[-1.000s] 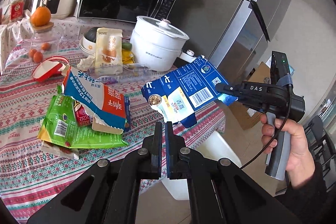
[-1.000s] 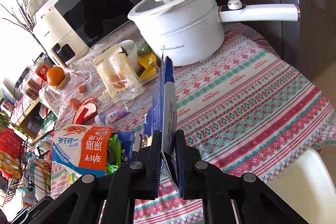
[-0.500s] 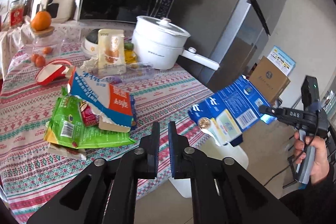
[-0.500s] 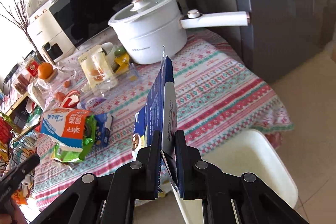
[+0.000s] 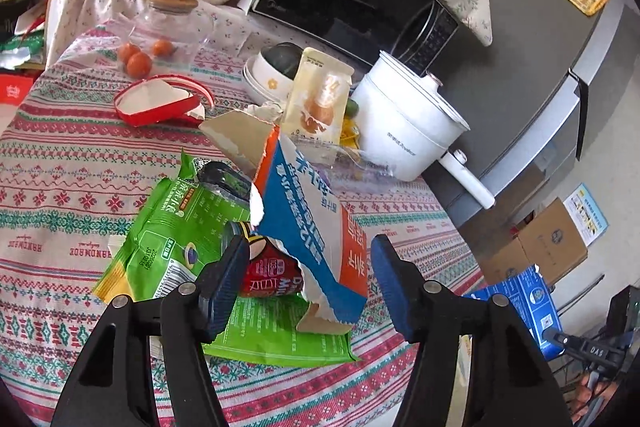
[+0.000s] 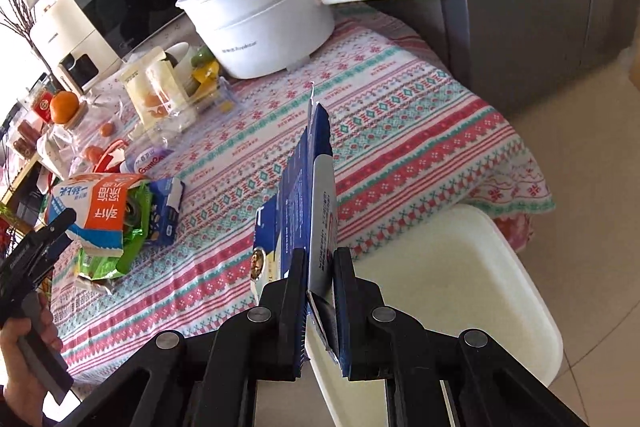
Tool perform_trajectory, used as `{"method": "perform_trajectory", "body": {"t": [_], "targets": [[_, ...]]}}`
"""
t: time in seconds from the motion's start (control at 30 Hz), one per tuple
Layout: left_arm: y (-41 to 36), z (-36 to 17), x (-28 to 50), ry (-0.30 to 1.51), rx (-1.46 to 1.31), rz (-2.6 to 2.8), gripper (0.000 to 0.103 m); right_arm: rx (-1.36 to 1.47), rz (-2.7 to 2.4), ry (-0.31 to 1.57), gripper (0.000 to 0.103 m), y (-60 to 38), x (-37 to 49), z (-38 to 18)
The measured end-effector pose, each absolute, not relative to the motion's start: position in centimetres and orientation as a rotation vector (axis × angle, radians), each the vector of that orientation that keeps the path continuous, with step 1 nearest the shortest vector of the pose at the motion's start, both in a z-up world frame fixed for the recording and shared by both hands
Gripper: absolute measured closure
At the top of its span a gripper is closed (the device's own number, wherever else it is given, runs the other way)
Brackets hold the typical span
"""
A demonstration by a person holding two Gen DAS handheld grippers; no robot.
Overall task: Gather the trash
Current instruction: 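Lift the blue carton over the white bin with the right tool while the left tool lifts the paper bag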
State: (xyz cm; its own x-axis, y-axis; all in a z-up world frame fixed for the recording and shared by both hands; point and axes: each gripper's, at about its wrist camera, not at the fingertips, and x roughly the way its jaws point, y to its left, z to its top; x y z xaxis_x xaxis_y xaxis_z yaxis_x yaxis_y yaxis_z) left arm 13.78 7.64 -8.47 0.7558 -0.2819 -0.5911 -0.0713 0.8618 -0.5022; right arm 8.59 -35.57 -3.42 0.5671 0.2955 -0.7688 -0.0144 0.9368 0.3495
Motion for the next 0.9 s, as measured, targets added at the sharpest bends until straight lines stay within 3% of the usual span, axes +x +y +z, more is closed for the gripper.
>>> {"method": "perform_trajectory", "body": {"t": [0.07,0.1,0.17,0.5,0.9], "targets": [[7.8,-8.5,14.1,0.697,-0.549,-0.137,0.079,0.319,0.191,0.957,0.092,-35.2,8.7,-3.5],[7.7,-8.3,14.2,0.693,-0.548,-0.144,0.090,0.318,0.192,0.956,0.092,-35.1,8.7,-3.5],[7.1,-7.6,13.9,0.667,-0.541,-0.170,0.101,0.321,0.195,0.954,0.092,-34.9,8.7,-3.4],[-0.2,-0.6,9.1,0.560,-0.345,-0.397,0.103,0.328,0.207,0.856,0.092,-35.8,6.1,0.0],[-9.6,-2.1,4.4,0.676,-0.266,-0.650,0.103,0.348,0.078,0.844,0.092,-41.9,1.4,-0.7]]}}
